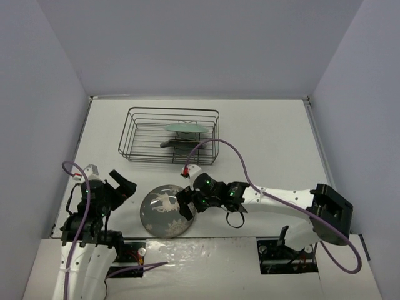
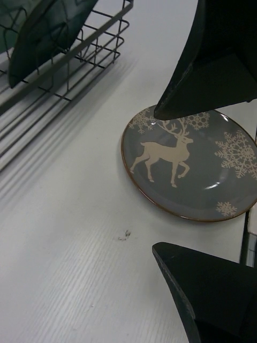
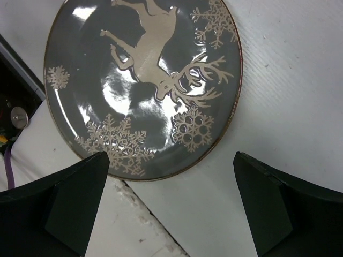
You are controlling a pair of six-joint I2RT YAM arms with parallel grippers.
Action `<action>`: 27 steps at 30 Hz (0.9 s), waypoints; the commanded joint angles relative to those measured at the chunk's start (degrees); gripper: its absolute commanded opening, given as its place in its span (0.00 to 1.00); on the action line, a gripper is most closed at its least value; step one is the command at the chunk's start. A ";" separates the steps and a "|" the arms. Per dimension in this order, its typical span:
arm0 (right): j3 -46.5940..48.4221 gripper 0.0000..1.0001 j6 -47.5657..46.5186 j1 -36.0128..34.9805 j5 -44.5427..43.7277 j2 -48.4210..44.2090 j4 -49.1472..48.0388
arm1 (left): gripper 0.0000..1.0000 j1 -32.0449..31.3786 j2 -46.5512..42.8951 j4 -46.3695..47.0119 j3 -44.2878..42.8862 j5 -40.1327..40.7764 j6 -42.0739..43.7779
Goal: Load the plates into the dish rack
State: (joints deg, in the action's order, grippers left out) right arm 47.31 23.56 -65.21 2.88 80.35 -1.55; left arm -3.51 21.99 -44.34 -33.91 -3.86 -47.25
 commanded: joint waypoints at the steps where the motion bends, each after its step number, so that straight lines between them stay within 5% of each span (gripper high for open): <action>1: -3.60 0.99 6.18 6.30 9.28 4.39 -17.19 | 0.97 -0.29 3.67 6.31 1.82 -5.08 -1.56; 5: -6.82 0.98 8.66 10.61 16.70 8.61 -26.67 | 0.97 -0.48 6.24 6.66 2.78 -5.23 -0.79; 13: -7.56 0.94 11.39 13.86 24.51 13.73 -30.24 | 0.97 -4.48 12.05 11.73 5.55 -6.48 -1.52; 21: -10.27 0.87 15.42 18.41 31.49 17.34 -34.53 | 0.97 -20.88 18.79 11.69 4.47 4.70 -4.70; 27: -11.56 0.80 16.72 20.49 33.97 18.86 -35.23 | 0.97 -23.32 23.07 14.48 5.61 4.50 -5.73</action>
State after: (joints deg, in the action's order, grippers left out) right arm 37.26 39.10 -45.83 34.63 97.59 -37.11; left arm -26.11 42.90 -34.08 -27.14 -1.42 -51.08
